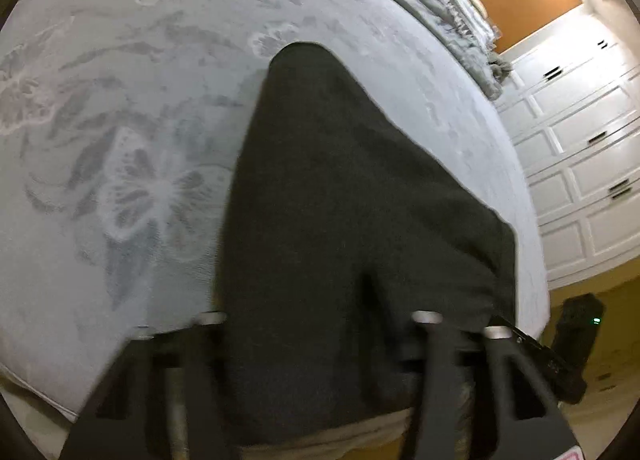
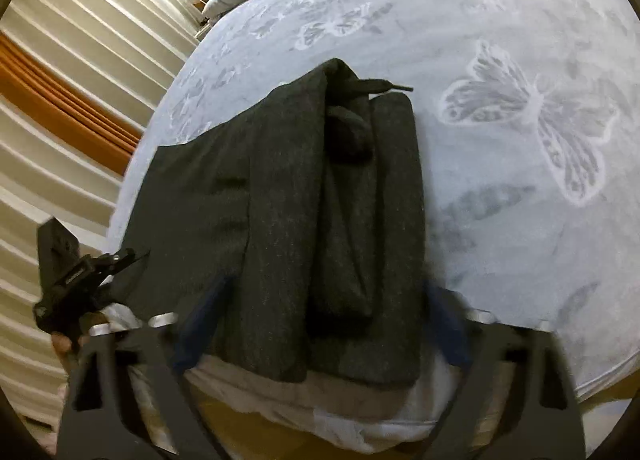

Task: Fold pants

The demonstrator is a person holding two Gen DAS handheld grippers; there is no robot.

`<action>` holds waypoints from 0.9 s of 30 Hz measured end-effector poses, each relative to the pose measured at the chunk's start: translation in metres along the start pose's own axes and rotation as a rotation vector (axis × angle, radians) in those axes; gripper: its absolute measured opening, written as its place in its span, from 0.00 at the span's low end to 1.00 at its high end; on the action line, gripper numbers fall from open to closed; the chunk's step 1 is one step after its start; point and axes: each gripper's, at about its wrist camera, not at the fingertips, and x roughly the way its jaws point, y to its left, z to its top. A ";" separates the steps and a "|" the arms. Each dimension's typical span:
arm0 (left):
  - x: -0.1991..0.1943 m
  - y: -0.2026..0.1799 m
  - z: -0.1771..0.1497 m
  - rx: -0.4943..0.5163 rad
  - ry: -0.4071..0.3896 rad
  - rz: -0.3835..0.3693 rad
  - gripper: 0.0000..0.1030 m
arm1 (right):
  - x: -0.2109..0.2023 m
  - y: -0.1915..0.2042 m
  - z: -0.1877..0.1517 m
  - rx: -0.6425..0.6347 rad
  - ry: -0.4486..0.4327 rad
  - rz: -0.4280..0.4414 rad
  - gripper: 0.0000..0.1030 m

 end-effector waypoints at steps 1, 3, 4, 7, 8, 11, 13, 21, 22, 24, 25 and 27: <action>-0.002 0.002 0.001 -0.017 0.001 -0.022 0.20 | -0.001 0.000 0.001 0.006 0.000 0.023 0.45; -0.015 0.000 0.002 -0.032 -0.027 -0.059 0.18 | -0.010 0.003 0.001 0.004 -0.022 0.040 0.33; -0.020 -0.007 0.000 -0.017 -0.045 -0.065 0.17 | -0.017 0.007 0.000 -0.009 -0.037 0.037 0.33; -0.057 -0.033 -0.016 0.054 -0.113 -0.089 0.15 | -0.047 0.025 -0.007 -0.035 -0.082 0.073 0.32; -0.068 -0.040 -0.021 0.074 -0.128 -0.089 0.15 | -0.057 0.029 -0.010 -0.047 -0.089 0.082 0.31; -0.103 -0.061 -0.041 0.129 -0.116 -0.107 0.14 | -0.090 0.040 -0.021 -0.078 -0.102 0.104 0.31; -0.118 -0.069 -0.053 0.162 -0.105 -0.105 0.14 | -0.109 0.044 -0.028 -0.090 -0.109 0.118 0.31; -0.200 -0.108 -0.091 0.303 -0.220 -0.150 0.14 | -0.195 0.087 -0.054 -0.211 -0.235 0.166 0.31; -0.213 -0.115 -0.093 0.327 -0.249 -0.157 0.14 | -0.205 0.091 -0.054 -0.226 -0.256 0.174 0.31; -0.235 -0.127 -0.094 0.370 -0.303 -0.174 0.14 | -0.229 0.105 -0.050 -0.263 -0.316 0.191 0.31; -0.251 -0.135 -0.093 0.396 -0.340 -0.183 0.14 | -0.244 0.113 -0.047 -0.289 -0.357 0.203 0.31; -0.275 -0.149 -0.090 0.445 -0.404 -0.193 0.14 | -0.264 0.125 -0.041 -0.327 -0.413 0.221 0.31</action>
